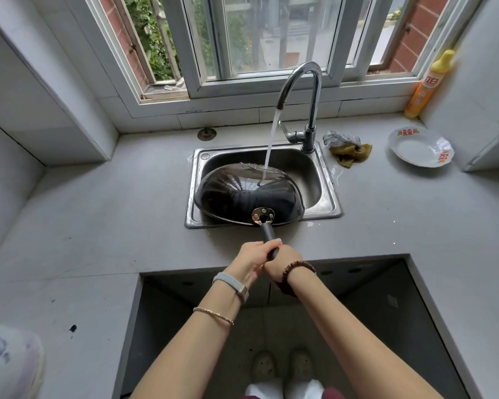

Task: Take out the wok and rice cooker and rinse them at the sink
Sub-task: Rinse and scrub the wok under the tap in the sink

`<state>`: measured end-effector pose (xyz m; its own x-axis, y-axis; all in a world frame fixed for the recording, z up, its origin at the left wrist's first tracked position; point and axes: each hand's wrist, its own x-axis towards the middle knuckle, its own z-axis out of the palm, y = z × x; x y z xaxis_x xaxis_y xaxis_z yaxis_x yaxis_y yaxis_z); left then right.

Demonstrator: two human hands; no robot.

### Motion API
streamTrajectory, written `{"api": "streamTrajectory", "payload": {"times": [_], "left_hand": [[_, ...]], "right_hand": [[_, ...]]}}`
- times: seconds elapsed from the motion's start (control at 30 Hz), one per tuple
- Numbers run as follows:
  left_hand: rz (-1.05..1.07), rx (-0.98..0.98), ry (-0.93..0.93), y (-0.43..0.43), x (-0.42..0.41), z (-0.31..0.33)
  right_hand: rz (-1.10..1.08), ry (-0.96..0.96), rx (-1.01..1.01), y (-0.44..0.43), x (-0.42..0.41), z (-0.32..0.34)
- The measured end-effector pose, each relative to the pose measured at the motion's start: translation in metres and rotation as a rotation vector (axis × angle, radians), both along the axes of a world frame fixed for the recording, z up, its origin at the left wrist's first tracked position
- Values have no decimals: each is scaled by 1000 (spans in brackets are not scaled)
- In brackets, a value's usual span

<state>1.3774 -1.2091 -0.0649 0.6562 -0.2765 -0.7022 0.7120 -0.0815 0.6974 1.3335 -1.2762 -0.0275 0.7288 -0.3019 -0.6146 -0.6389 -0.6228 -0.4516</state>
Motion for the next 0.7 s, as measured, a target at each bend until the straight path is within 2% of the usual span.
{"api": "streamTrajectory", "payload": {"times": [0.13, 0.37, 0.57, 0.7], "left_hand": [[-14, 84, -135, 6, 6, 10], [-42, 239, -343, 34, 16, 49], [-20, 337, -440, 48, 16, 83], [38, 330, -500, 54, 11, 104]], "right_hand": [[21, -54, 74, 1, 5, 16], [-184, -124, 476, 24, 11, 38], [-109, -186, 532, 35, 13, 65], [-112, -262, 578, 41, 13, 78]]}}
